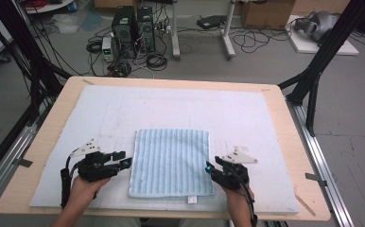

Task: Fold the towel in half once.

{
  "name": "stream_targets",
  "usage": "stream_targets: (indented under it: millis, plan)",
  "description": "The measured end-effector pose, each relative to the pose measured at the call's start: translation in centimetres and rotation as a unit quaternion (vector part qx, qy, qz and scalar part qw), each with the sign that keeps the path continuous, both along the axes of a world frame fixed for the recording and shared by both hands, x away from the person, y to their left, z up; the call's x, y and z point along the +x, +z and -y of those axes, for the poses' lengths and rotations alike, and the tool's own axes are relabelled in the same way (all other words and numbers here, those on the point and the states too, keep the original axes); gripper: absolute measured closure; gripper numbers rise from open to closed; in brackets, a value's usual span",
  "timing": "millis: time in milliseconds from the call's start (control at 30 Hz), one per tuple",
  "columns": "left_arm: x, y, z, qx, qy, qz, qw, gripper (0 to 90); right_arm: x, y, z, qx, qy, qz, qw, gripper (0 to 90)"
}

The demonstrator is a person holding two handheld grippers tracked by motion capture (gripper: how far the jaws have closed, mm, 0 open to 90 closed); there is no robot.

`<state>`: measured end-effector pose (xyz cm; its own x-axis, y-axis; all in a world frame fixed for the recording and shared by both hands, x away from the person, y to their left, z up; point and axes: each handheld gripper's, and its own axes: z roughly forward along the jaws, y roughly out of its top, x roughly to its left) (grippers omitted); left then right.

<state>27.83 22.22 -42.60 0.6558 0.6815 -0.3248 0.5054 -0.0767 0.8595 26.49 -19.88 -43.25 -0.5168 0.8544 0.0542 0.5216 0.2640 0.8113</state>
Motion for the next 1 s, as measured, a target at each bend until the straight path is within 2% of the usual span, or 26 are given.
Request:
stream_targets:
  millis: [67, 133, 200, 267, 300, 367, 433, 533, 567, 633, 733, 833, 900, 1000]
  plan:
    - [0.6, 0.1, -0.2, -0.003, 0.009, 0.005, 0.9999, 52.1, 1.4, 0.0, -0.5, -0.012, 0.004, -0.008, 0.9999, 66.8]
    - [1.2, 0.0, -0.5, -0.002, 0.014, 0.005, 0.9999, 52.1, 2.4, -0.3, -0.9, -0.013, 0.010, -0.019, 0.9997, 73.3]
    - [1.8, 0.1, -0.5, 0.005, 0.014, 0.002, 0.9999, 52.1, 3.1, -0.8, -1.2, -0.019, 0.017, -0.031, 0.9992, 74.0]
    - [2.3, 0.3, -0.5, 0.008, 0.011, 0.007, 0.9999, 52.0, 3.3, -1.4, -1.4, -0.050, 0.023, -0.031, 0.9980, 75.4]
    - [2.6, 0.3, -0.5, 0.007, 0.012, 0.010, 0.9999, 51.7, 3.2, -1.4, -1.2, -0.047, 0.019, -0.032, 0.9982, 76.3]
    - [3.2, 0.4, -0.5, 0.005, 0.016, 0.010, 0.9998, 50.8, 3.1, -1.3, -1.0, -0.063, 0.015, -0.027, 0.9976, 77.1]
    - [3.9, 0.5, -0.4, 0.018, 0.014, 0.009, 0.9997, 49.9, 3.0, -1.3, -0.8, -0.064, 0.014, -0.030, 0.9974, 76.8]
    - [5.1, 0.7, 0.0, 0.016, 0.016, 0.014, 0.9997, 48.7, 3.5, -0.9, -0.8, -0.062, 0.006, -0.042, 0.9972, 70.5]
    - [5.6, 0.7, 0.2, 0.022, 0.017, 0.012, 0.9995, 48.5, 3.9, -0.7, -0.7, -0.048, 0.009, -0.038, 0.9981, 68.9]
    - [6.5, 0.7, 0.4, 0.018, 0.024, 0.012, 0.9995, 48.4, 4.9, -0.3, -0.5, -0.021, 0.004, -0.032, 0.9993, 68.3]
    - [7.6, 0.5, 0.8, 0.010, 0.030, 0.007, 0.9995, 50.4, 6.5, 0.6, -0.5, -0.019, -0.004, -0.014, 0.9997, 73.2]
    - [8.3, 0.4, 1.3, 0.009, 0.031, 0.006, 0.9995, 52.1, 8.3, 1.0, -1.1, -0.004, -0.007, -0.003, 1.0000, 76.3]
    - [8.6, 0.4, 1.8, 0.016, 0.029, 0.005, 0.9994, 53.9, 9.4, 0.8, -1.6, 0.001, -0.003, -0.012, 0.9999, 76.4]
    - [9.0, 0.4, 2.3, 0.018, 0.029, 0.009, 0.9994, 55.4, 10.7, -0.1, -2.1, -0.024, -0.008, -0.038, 0.9990, 76.1]
